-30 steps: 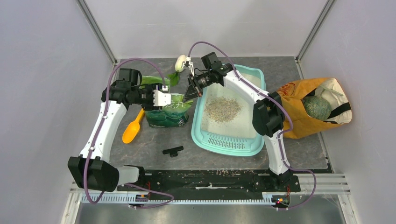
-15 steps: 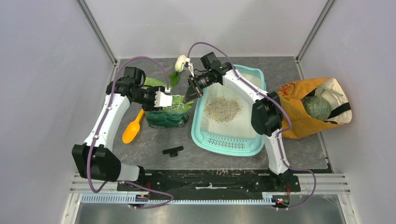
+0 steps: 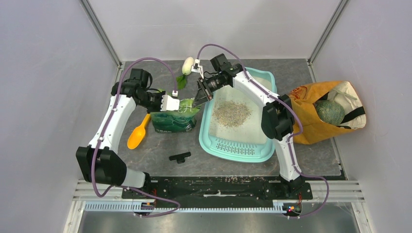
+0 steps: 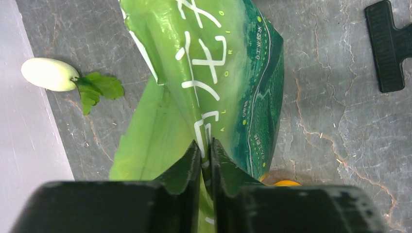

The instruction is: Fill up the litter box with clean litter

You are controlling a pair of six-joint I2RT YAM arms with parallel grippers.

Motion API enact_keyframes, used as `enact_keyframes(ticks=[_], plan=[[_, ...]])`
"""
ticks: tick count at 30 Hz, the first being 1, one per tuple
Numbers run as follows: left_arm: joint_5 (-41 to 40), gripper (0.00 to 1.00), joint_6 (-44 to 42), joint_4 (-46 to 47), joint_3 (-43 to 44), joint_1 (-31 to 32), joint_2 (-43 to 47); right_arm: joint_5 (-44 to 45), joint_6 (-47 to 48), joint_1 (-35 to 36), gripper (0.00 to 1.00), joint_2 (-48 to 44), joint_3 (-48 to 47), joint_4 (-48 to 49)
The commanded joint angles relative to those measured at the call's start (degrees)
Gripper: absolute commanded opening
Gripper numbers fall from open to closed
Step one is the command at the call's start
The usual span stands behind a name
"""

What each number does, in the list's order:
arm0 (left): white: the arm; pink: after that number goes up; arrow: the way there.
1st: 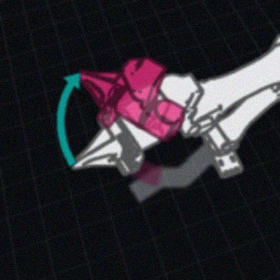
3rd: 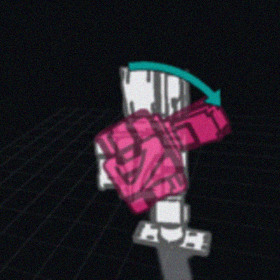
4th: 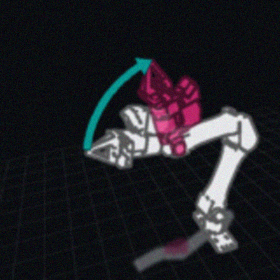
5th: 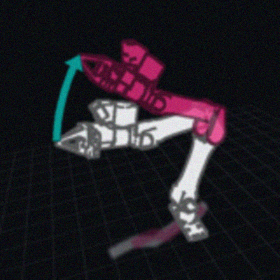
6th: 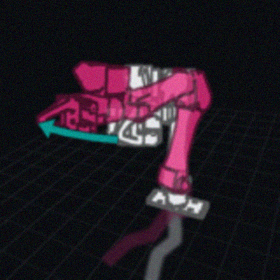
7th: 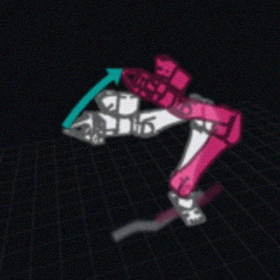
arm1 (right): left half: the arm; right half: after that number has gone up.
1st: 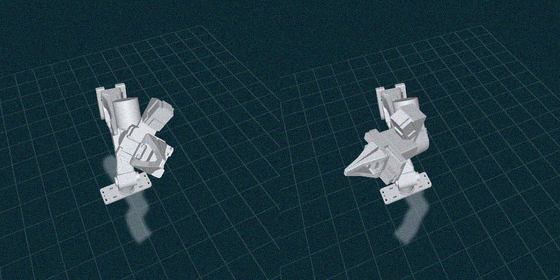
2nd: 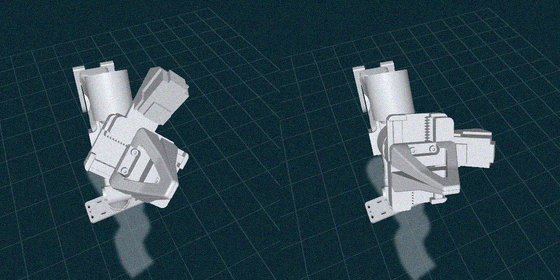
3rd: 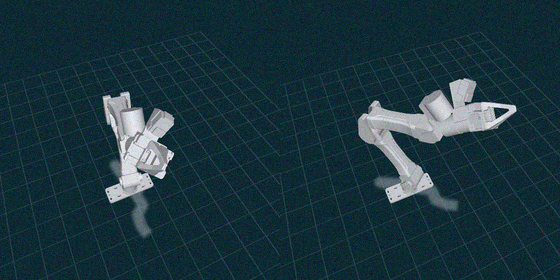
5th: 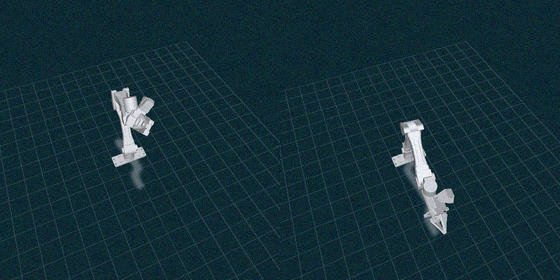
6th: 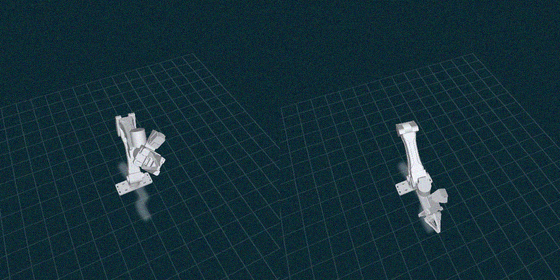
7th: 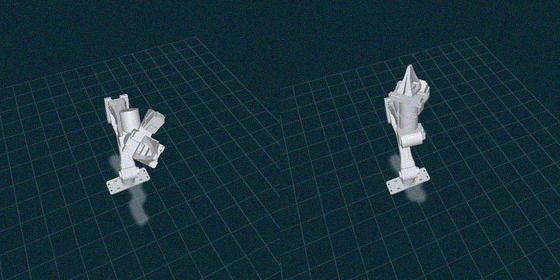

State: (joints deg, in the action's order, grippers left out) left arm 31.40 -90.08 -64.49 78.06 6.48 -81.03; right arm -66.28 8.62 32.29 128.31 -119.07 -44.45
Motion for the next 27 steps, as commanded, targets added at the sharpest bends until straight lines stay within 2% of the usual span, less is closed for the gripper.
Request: enact_keyframes(ticks=[1, 3, 6, 7, 10, 12, 14, 19, 27], plan=[[-2.39, 0.13, -2.32, -1.61, 1.39, -0.37, -0.76, -1.29, -1.53, -2.32, 0.26, 0.02, -1.34, -1.61], [-2.19, 0.09, -2.44, -2.48, 2.03, -0.49, -0.85, 0.38, -0.43, -3.08, 0.36, -1.85, -0.8, -1.52], [-1.33, 0.06, -2.3, -4.11, 3.42, -0.61, -1.45, 5.94, 3.6, -3.62, 0.46, -7.63, 2.06, 1.42], [-0.98, 0.02, -2.09, -4.55, 3.82, -0.68, -1.62, 7.61, 3.76, -3.69, 0.48, -10.12, 4.92, 5.03], [-0.05, 0.02, -1.78, -4.69, 4.19, -0.68, -1.76, 11.69, 2.52, -3.64, 0.49, -20.04, 19.54, 23.86], [0.32, 0.02, -1.91, -4.68, 4.12, -0.72, -1.71, 13.54, 1.76, -3.32, 0.55, -24.83, 27.74, 35.37], [0.59, 0.02, -2.02, -4.59, 4.07, -0.76, -1.71, 14.66, 4.67, -2.09, 0.57, -27.45, 32.06, 40.1], [1.3, 0.02, -2.07, -4.59, 4.53, -0.85, -1.89, 16.79, 14.35, 3.46, 0.59, -28.46, 34.87, 43.01], [1.76, 0.02, -2.32, -3.71, 4.12, -1.03, -1.43, 18.03, 18.08, 6.88, 0.56, -22.21, 32.59, 46.79]])
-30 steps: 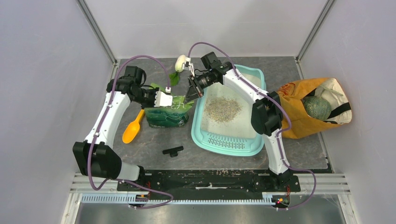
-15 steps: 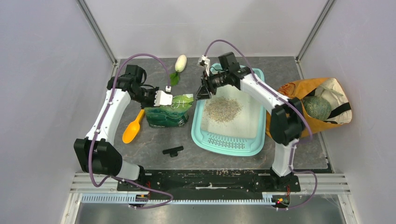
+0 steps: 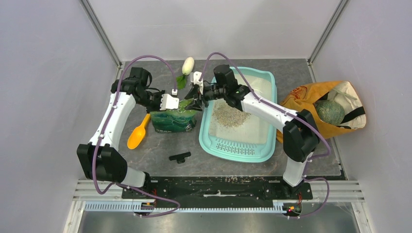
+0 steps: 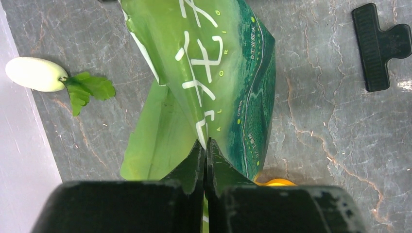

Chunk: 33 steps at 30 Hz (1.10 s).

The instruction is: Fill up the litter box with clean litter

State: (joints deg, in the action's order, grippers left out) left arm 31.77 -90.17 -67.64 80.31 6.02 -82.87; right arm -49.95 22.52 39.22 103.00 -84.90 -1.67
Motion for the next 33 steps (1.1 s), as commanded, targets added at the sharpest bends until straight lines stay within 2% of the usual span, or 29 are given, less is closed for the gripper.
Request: enact_keyframes(ticks=[1, 10, 12, 15, 17, 20, 22, 23, 26, 33], plan=[[1.41, 0.02, -2.29, -0.48, 1.86, -0.66, 0.43, 1.7, 5.34, 0.21, 0.55, 3.68, -1.66, 3.52], [1.61, 0.02, -3.81, -0.17, 0.85, -1.32, 1.52, 3.96, 12.45, 0.56, 0.51, 6.67, -1.58, -4.13], [1.69, 0.03, -4.27, 0.2, 0.29, -1.52, 1.95, 4.08, 13.14, 0.44, 0.44, 6.47, -1.76, -5.22], [2.83, 0.05, -3.69, 0.22, 0.65, -1.97, 2.43, 3.65, 13.93, 0.42, 0.22, 5.84, -1.82, -6.1], [5.02, 0.15, -1.85, 0.37, 1.52, -2.03, 2.69, 3.01, 14.18, 0.37, 0.1, 5.93, -2.45, -6.93], [10.68, 0.42, 0.63, 0.18, 2.35, -1.98, 3.37, 1.98, 13.6, 0.42, 0.01, 7.06, -4.45, -8.24], [13.12, 0.5, 0.66, 0.65, 1.31, -1.05, 3.66, 1.6, 13.01, 0.47, 0.0, 7.79, -5.97, -8.52], [13.19, 0.51, 2.6, 3.06, 0.52, -0.28, 3.58, 1.45, 12.71, 0.5, 0.0, 8.04, -6.5, -8.59], [14.4, 0.51, 9.47, 10.21, -1.44, 0.47, 2.62, 1.09, 12.28, 0.44, 0.0, 8.43, -7.29, -9.03], [13.39, 0.49, 13.74, 17.66, -5.93, 1.1, -0.8, 0.21, 11.41, 0.42, 0.0, 7.62, -6.68, -9.14]])
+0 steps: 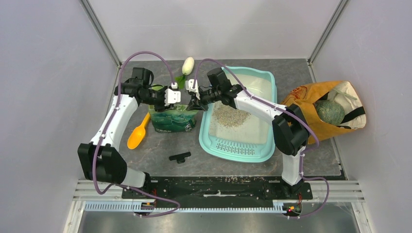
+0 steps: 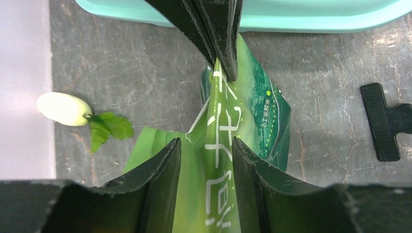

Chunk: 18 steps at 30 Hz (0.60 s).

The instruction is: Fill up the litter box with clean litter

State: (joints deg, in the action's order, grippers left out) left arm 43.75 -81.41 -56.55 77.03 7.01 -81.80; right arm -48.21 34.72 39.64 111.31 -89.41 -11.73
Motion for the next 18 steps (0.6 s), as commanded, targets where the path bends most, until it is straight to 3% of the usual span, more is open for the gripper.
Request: enact_keyframes(ticks=[1, 5, 6, 8, 10, 12, 18], plan=[[0.52, 0.43, 4.79, 6.36, -2.93, 0.11, -2.32, -1.33, -0.73, 0.0, 0.0, -0.89, -2.1, 0.49], [-2.07, 0.11, -0.53, 0.04, -2.3, -2.07, -3.28, -0.68, 1.36, -1.29, 0.0, -1.84, -1.37, -2.75], [-2.08, 0.09, -1.34, -1.38, -1.95, -2.89, -3.38, -0.58, 1.77, -1.81, 0.02, -1.88, -1.54, -4.19], [-1.79, 0.07, -4.15, -4.01, -1.37, -4.34, -3.37, -0.45, 2.37, -2.59, 0.18, -1.65, -2.48, -7.27], [-1.3, 0.02, -5.89, -4.85, -1.74, -4.5, -2.82, -0.36, 4.04, -2.72, 0.14, -1.06, -3.68, -10.64], [0.01, 0.02, -5.6, -4.46, -1.65, -4.47, -2.43, -0.31, 5.27, -2.73, 0.0, -0.68, -4.14, -11.96], [-0.04, 0.02, -4.31, -3.92, 0.79, -5.47, -0.16, 2.92, 1.77, -2.8, 0.0, 0.53, -13.17, -21.09]])
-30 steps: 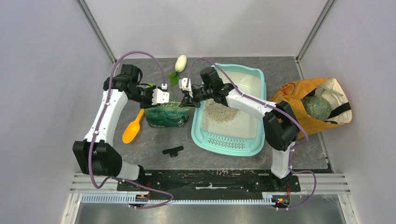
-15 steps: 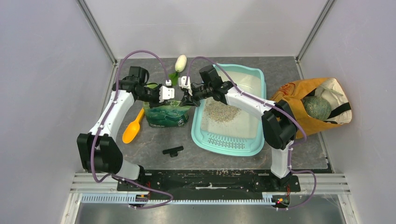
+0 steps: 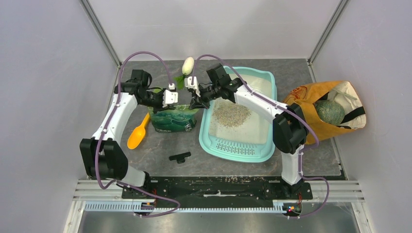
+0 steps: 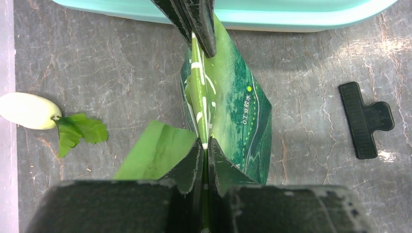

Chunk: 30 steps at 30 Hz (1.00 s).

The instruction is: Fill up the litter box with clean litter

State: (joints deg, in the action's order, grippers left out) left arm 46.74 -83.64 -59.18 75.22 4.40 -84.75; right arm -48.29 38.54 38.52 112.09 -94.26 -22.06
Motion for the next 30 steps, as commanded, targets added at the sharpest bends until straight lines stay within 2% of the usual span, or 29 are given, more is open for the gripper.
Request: enact_keyframes(ticks=[1, 4, 7, 8, 10, 11, 14, 16, 18, 20, 21, 25, 26, 27, 28, 29, 30], plan=[[-3.23, 0.02, -1.63, 0.23, 1.84, -3.08, 4.28, 3.98, -2.75, -1.74, 0.0, -0.14, -9.53, -11.87], [-5.59, 0.02, -1.15, 4.74, -3.47, -3.09, 6.52, 6.9, -4.4, -1.7, 0.0, 1.27, -9.1, -12.84], [-7.55, 0.03, -0.43, 5.11, -6.04, -3.09, 4.85, 6.26, -4.62, -1.57, 0.0, 3.53, -8.56, -14.49], [-7.23, 0.05, 1.27, 5.2, -5.94, -3.09, 4.54, 6.07, -4.62, -1.52, 0.0, 3.66, -8.37, -14.31], [-6.75, 0.22, 3.83, 5.4, -5.39, -3.09, 4.56, 6.02, -4.46, -1.43, 0.0, 3.38, -7.92, -13.5], [-7.25, 0.26, 5.23, 5.88, -5.13, -3.11, 4.72, 6.02, -4.03, -1.43, 0.0, 3.05, -7.71, -13.19], [-11.72, 0.34, 6.61, 6.29, -4.09, -3.4, 5.3, 6.26, -2.43, -1.38, 0.0, 2.87, -7.79, -13.42], [-12.82, 0.35, 6.84, 5.32, -2.89, -5.14, 5.47, 6.24, -1.26, -1.48, 0.0, 2.63, -7.58, -13.88], [-12.88, 0.29, 4.29, 2.03, -1.19, -8.28, 5.16, 6.07, -0.85, -1.43, 0.0, 2.28, -7.33, -13.86], [-12.8, 0.08, 1.77, -0.31, -0.6, -10.63, 5.02, 5.92, -0.6, -1.42, 0.0, 2.12, -7.17, -13.88], [-12.01, 0.02, 1.14, -0.57, -0.68, -11.82, 5.01, 5.92, -0.58, -1.48, 0.0, 2.23, -7.18, -13.88], [-10.19, 0.02, -1.46, -2.48, 0.19, -14.07, 3.79, 5.77, -0.6, -1.43, 0.0, 2.81, -7.88, -14.88], [-9.62, 0.02, -1.44, -2.67, 0.42, -14.07, 3.72, 5.75, -0.66, -1.43, 0.04, 3.07, -8.57, -15.85], [-8.81, 0.02, -1.55, -2.63, 0.54, -14.07, 3.81, 5.69, -0.58, -1.5, 0.0, 3.41, -9.19, -16.61], [-8.32, 0.02, -1.62, -2.42, 0.41, -14.0, 3.9, 5.47, -0.3, -1.43, 0.0, 3.64, -9.65, -17.33], [-7.96, 0.07, -1.45, -2.21, 0.29, -13.98, 4.14, 5.15, -0.23, -1.43, 0.0, 3.74, -9.81, -17.42], [-7.66, 0.23, -1.24, -2.01, 0.2, -13.96, 4.34, 4.68, -0.64, -1.38, 0.0, 3.75, -9.87, -17.04]])
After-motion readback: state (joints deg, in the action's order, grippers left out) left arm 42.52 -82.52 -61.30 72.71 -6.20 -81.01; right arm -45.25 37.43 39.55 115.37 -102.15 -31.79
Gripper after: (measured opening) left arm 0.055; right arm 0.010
